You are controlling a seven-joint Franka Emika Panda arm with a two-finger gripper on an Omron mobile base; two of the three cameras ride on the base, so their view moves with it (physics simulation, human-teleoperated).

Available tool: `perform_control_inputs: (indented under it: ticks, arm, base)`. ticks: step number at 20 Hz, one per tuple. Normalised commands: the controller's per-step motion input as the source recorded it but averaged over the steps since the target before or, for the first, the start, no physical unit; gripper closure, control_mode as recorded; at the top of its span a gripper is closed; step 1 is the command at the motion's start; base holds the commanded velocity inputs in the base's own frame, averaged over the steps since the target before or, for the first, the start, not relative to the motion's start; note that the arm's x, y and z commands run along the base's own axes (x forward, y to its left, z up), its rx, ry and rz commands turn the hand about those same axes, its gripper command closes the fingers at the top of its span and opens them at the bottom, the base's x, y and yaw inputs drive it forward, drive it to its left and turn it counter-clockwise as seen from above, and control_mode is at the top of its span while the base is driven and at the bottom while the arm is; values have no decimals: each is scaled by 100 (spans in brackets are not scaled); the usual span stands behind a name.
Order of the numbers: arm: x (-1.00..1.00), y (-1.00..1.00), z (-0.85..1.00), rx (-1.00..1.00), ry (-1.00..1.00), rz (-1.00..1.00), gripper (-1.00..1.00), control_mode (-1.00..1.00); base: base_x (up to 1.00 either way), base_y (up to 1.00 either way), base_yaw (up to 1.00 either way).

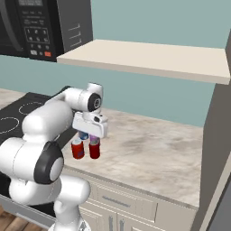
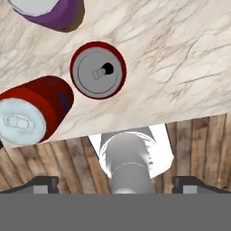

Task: Four empty soda cans are scattered around the kitchen. Gather all the cans and cluster them next to the stove for recycling.

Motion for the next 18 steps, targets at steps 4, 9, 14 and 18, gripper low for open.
perform_control_inputs:
  ticks: [4,9,14,18]
  arm:
    - [-37,8,11,0,-19,9,-100,-100]
    - [-31,9,10,0,-20,7,-100,-100]
    - [-28,9,11,0,-26,8,-100,-100]
    - [-30,11,12,0,-15,5,-100,-100]
  base:
    - [0,0,0]
    - [0,0,0]
    - [0,0,0]
    - [0,0,0]
